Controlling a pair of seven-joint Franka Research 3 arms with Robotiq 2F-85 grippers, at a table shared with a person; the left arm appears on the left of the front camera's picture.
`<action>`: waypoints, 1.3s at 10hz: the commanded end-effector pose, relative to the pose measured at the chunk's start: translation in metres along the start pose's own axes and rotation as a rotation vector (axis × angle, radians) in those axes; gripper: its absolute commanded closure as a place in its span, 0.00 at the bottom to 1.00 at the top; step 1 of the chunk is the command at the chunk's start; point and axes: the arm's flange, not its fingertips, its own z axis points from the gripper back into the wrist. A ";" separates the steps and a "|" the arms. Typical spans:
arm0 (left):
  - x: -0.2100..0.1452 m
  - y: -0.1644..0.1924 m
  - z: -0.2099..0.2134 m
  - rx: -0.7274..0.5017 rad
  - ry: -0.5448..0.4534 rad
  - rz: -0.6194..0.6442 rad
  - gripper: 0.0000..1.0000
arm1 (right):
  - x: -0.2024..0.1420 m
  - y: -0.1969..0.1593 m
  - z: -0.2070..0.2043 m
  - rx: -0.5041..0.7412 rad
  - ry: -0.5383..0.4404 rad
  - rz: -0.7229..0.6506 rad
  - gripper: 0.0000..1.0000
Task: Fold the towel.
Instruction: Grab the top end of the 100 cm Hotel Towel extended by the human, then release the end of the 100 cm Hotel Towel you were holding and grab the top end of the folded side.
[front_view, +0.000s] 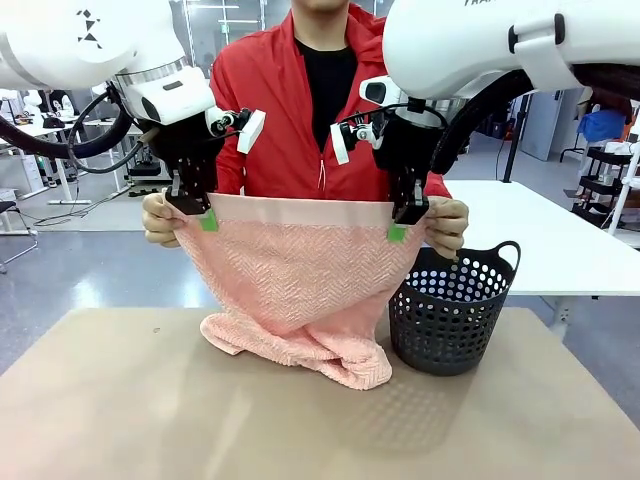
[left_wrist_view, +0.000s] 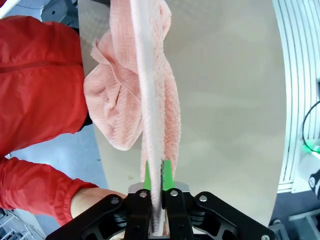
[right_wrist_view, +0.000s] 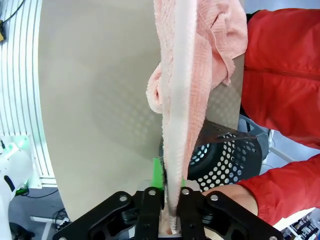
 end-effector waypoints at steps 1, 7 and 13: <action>-0.002 -0.002 0.004 0.008 -0.001 -0.002 1.00 | 0.000 0.005 -0.001 -0.027 0.023 -0.020 1.00; 0.000 0.000 0.002 0.003 -0.001 0.001 1.00 | 0.000 0.001 0.002 -0.005 -0.002 -0.002 1.00; 0.000 0.000 0.002 0.003 -0.001 0.001 1.00 | 0.000 0.001 0.002 -0.005 -0.002 -0.002 1.00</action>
